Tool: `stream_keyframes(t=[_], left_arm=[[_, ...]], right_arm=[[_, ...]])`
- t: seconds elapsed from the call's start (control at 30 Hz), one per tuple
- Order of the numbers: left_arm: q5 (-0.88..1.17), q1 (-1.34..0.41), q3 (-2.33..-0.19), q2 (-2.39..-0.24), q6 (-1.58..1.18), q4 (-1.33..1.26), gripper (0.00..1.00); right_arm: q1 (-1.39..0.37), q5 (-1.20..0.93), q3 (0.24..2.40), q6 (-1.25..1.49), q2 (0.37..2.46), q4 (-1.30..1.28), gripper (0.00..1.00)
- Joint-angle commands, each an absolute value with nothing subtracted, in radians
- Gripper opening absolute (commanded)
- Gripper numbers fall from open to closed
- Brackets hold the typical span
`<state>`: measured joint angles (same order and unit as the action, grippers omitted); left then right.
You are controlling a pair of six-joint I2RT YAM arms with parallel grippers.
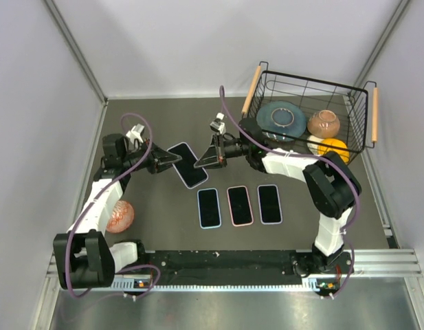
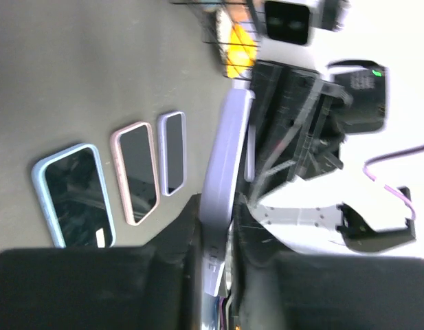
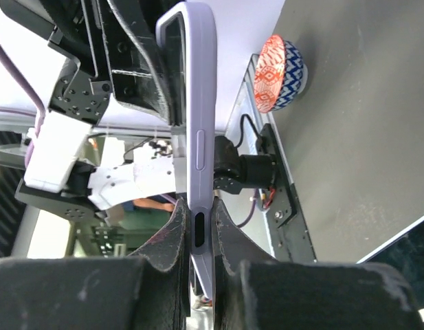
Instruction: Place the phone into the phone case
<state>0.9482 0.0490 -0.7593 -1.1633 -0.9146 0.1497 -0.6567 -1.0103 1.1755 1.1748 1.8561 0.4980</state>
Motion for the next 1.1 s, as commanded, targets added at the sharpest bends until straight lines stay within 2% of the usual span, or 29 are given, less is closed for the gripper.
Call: stream_keyframes(t=[0.0, 0.07, 0.1, 0.2, 0.3, 0.43, 0.67, 0.77, 0.83, 0.9, 0.97, 1.07], left_arm=[[1.015, 0.037, -0.726, -1.144, -1.004, -0.073, 0.00], [1.031, 0.037, -0.709, -1.146, -1.043, -0.148, 0.00], [1.034, 0.037, -0.690, -1.152, -1.087, -0.173, 0.00], [1.046, 0.037, -0.643, -1.164, -1.178, -0.310, 0.00], [1.034, 0.037, -0.629, -1.173, -1.210, -0.362, 0.00], [1.008, 0.035, -0.630, -1.172, -1.209, -0.376, 0.00], [0.977, 0.037, -0.634, -1.167, -1.197, -0.365, 0.00], [0.976, 0.037, -0.647, -1.177, -1.164, -0.324, 0.00], [0.980, 0.037, -0.652, -1.186, -1.155, -0.321, 0.00], [0.986, 0.037, -0.658, -1.192, -1.144, -0.314, 0.00], [0.992, 0.037, -0.667, -1.192, -1.126, -0.275, 0.18], [1.023, 0.032, -0.666, -1.177, -1.120, -0.282, 0.37]], right_arm=[[-0.667, -1.037, 1.174, 1.230, 1.796, 0.689, 0.01], [-0.667, -1.045, 1.155, 1.226, 1.796, 0.704, 0.08], [-0.666, -1.048, 1.144, 1.223, 1.795, 0.722, 0.19], [-0.664, -1.045, 1.089, 1.232, 1.781, 0.788, 0.39], [-0.664, -1.035, 1.019, 1.288, 1.766, 0.876, 0.53], [-0.661, -1.026, 0.945, 1.402, 1.770, 1.102, 0.54], [-0.661, -1.015, 0.923, 1.565, 1.815, 1.333, 0.44], [-0.660, -1.017, 0.913, 1.571, 1.818, 1.344, 0.31], [-0.658, -1.012, 0.902, 1.569, 1.818, 1.350, 0.11], [-0.658, -1.000, 0.893, 1.569, 1.810, 1.356, 0.00], [-0.658, -0.985, 0.888, 1.568, 1.802, 1.355, 0.00], [-0.657, -0.956, 0.902, 1.569, 1.799, 1.342, 0.00]])
